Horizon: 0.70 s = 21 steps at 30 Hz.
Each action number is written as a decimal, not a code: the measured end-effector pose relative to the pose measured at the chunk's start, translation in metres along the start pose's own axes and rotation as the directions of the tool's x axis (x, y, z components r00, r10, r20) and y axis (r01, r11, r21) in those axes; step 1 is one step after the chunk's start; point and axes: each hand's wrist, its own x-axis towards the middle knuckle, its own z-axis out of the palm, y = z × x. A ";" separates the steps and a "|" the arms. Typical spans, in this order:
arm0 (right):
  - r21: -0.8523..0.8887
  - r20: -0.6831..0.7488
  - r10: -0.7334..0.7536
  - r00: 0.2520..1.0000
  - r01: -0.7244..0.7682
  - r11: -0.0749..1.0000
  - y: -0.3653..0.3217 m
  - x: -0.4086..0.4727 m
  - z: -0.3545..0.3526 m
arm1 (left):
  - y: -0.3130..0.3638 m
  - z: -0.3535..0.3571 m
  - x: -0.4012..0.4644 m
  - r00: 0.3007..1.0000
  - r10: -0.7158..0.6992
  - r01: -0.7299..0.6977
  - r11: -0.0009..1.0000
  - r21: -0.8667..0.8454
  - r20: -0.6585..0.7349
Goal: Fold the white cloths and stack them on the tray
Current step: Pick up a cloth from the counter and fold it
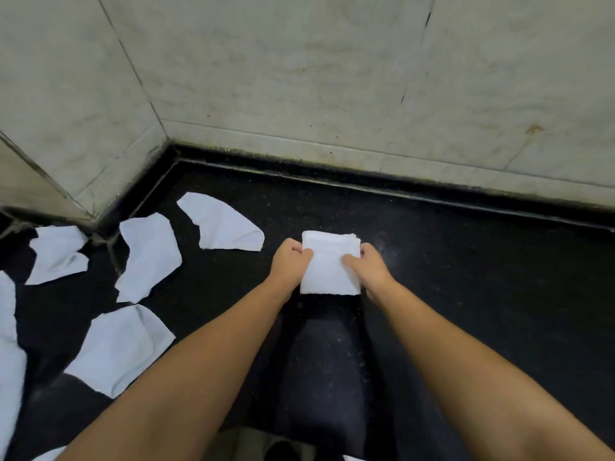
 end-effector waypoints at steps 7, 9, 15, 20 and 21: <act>0.302 -0.159 0.064 0.985 -0.013 0.953 -0.001 -0.060 -0.041 | 0.024 0.024 -0.029 0.976 0.054 -0.043 0.997 -0.059 0.210; 0.420 -0.177 0.117 0.977 -0.032 0.907 0.009 -0.083 -0.051 | 0.025 0.035 -0.045 0.947 0.052 -0.022 0.995 -0.100 0.317; 0.604 -0.387 0.259 0.885 0.030 0.797 0.050 -0.162 -0.066 | 0.009 0.074 -0.099 0.828 0.055 -0.049 0.998 -0.026 0.558; 0.385 -0.649 0.222 0.728 0.063 0.921 0.104 -0.238 -0.092 | -0.009 0.121 -0.162 0.694 0.021 -0.049 0.999 0.018 0.720; 0.346 -0.697 0.215 0.684 0.059 0.936 0.115 -0.252 -0.098 | -0.012 0.131 -0.177 0.663 0.013 -0.049 0.998 0.026 0.748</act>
